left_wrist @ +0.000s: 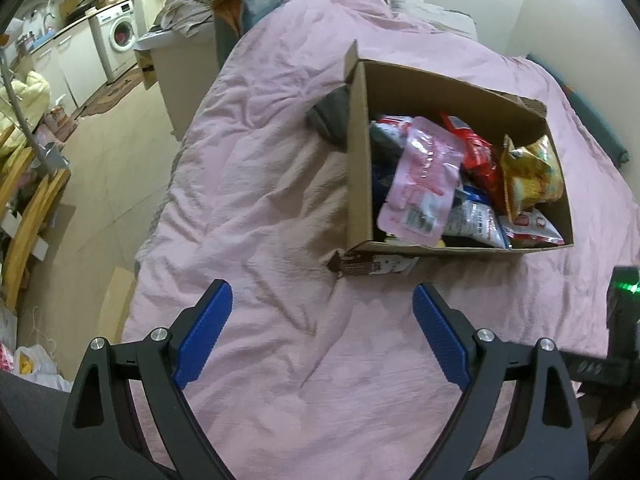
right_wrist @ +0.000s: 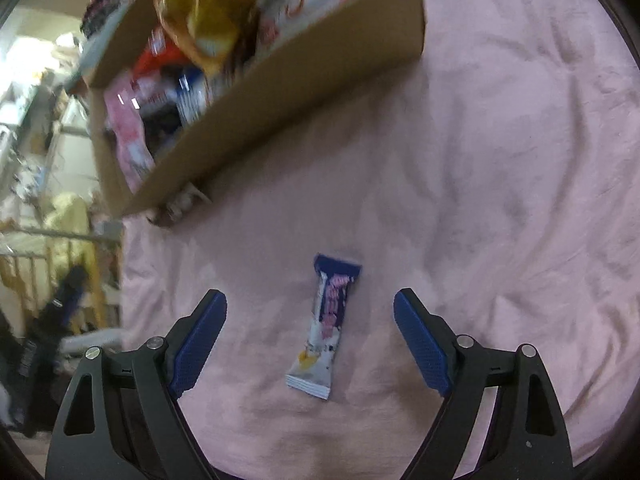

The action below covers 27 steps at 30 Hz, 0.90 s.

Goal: Organize snacks
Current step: 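Withdraw both tools from the box toward the remaining snack bars, then grasp the blue-white snack bar with the right tool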

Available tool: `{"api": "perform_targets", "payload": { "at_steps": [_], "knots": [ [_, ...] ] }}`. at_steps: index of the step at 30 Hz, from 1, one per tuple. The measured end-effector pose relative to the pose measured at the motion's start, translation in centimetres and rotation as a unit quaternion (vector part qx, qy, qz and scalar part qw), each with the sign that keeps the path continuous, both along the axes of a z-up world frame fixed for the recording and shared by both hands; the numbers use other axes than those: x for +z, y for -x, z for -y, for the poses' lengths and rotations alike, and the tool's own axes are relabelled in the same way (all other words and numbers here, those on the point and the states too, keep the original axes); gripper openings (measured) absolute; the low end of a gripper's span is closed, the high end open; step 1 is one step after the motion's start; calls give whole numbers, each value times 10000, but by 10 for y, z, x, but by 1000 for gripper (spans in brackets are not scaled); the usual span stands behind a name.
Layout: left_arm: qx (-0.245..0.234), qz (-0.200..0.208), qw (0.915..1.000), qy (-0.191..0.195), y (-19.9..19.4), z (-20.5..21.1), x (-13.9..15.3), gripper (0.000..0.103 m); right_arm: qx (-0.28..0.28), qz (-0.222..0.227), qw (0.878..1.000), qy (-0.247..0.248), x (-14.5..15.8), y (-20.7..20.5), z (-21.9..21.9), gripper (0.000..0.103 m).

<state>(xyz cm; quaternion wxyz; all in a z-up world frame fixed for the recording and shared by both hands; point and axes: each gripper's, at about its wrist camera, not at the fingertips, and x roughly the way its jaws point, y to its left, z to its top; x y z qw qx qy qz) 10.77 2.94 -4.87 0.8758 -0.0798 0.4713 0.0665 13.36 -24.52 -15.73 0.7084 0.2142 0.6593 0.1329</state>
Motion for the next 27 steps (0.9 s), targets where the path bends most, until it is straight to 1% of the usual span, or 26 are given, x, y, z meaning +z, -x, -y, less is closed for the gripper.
{"api": "perform_targets", "payload": {
  "at_steps": [1, 2, 5, 9, 13, 16, 18, 19, 20, 21, 22, 27],
  "knots": [
    [19, 0, 10000, -10, 1, -2, 0, 90, 79, -76, 9999, 93, -4, 1, -5, 75],
    [45, -7, 10000, -7, 1, -5, -1, 90, 171, -132, 9995, 214, -9, 3, -10, 71],
    [150, -58, 9998, 71, 3, -13, -3, 90, 462, -56, 9968, 652, -14, 6, -20, 62],
    [242, -148, 9994, 189, 2, -18, -6, 90, 706, -21, 9938, 858, -24, 5, -27, 61],
    [274, -209, 9989, 304, -1, -15, -8, 90, 909, 75, 9905, 1034, -24, 10, -34, 62],
    [175, -173, 9994, 255, -3, -6, -6, 90, 1039, 133, 9887, 1072, -23, 12, -37, 61],
    [116, -160, 9996, 189, -3, 0, -6, 90, 1105, 192, 9872, 1135, -22, 13, -38, 56],
    [91, -166, 9997, 168, -3, 3, -7, 90, 1115, 219, 9868, 1152, -21, 14, -39, 50],
    [83, -173, 9997, 173, -3, 4, -7, 90, 1110, 268, 9865, 1173, -19, 15, -37, 38],
    [84, -180, 9996, 184, -3, 5, -8, 90, 1105, 293, 9869, 1137, -17, 16, -35, 32],
    [87, -187, 9996, 192, -4, 5, -8, 90, 1089, 314, 9877, 1079, -16, 17, -32, 19],
    [112, -206, 9996, 174, -7, 8, -11, 90, 900, 471, 9925, 682, -5, 22, -11, 19]
  ]
}}
